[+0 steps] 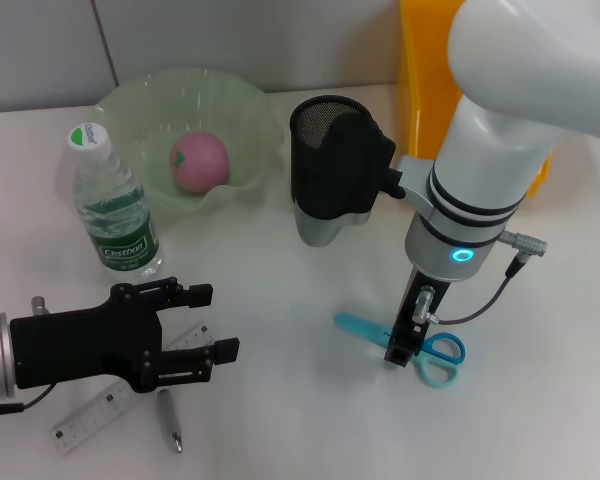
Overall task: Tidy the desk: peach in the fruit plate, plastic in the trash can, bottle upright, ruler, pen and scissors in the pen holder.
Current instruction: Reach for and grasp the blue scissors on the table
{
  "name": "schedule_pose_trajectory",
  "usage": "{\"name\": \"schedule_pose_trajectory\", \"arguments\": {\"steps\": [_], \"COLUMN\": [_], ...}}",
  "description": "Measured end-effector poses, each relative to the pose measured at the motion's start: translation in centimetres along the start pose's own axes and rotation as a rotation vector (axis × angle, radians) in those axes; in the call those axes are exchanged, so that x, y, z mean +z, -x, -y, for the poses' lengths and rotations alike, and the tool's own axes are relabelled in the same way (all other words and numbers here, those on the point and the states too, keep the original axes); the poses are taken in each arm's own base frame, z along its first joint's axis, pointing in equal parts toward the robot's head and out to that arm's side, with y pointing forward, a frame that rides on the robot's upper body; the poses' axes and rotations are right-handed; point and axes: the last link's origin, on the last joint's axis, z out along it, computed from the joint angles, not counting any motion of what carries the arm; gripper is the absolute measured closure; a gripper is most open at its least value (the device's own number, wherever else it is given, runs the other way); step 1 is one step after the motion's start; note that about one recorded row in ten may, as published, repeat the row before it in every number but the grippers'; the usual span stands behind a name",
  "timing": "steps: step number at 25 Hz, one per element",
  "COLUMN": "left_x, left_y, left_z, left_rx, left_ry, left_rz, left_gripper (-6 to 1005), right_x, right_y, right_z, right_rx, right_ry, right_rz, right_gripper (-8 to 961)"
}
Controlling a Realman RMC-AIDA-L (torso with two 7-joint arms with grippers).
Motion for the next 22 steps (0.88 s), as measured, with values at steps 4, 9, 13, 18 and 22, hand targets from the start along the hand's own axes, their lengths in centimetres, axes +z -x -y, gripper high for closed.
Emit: {"name": "schedule_pose_trajectory", "arguments": {"steps": [4,9,13,18,22], "left_x": [0.00,0.02,0.02,0.02,-0.04], "left_y": [-0.03,-0.10,-0.12,-0.15,-0.30], "left_z": [0.03,0.03,0.02,0.02,0.09], "left_rx": [0.002,0.003,0.001,-0.004,-0.001], "left_ry": [0.000,0.001,0.002,0.003,0.000], "left_rz": [0.001,-0.001,-0.003,-0.003,-0.003], "left_gripper": [215,215,215,215,215], "right_x": [0.17,0.31,0.35,0.41,0.41], "right_y": [0.06,0.08,0.06,0.02,0.00], "right_z": [-0.22,-0.32,-0.31,-0.30,-0.27], "right_rx": [-0.011,-0.012,-0.010,-0.009,-0.009], "right_ry": [0.001,0.004,0.004,0.005,0.003], "right_rz": [-0.003,-0.003,-0.004,-0.007,-0.008], "right_gripper": [499,499,500,501,501]}}
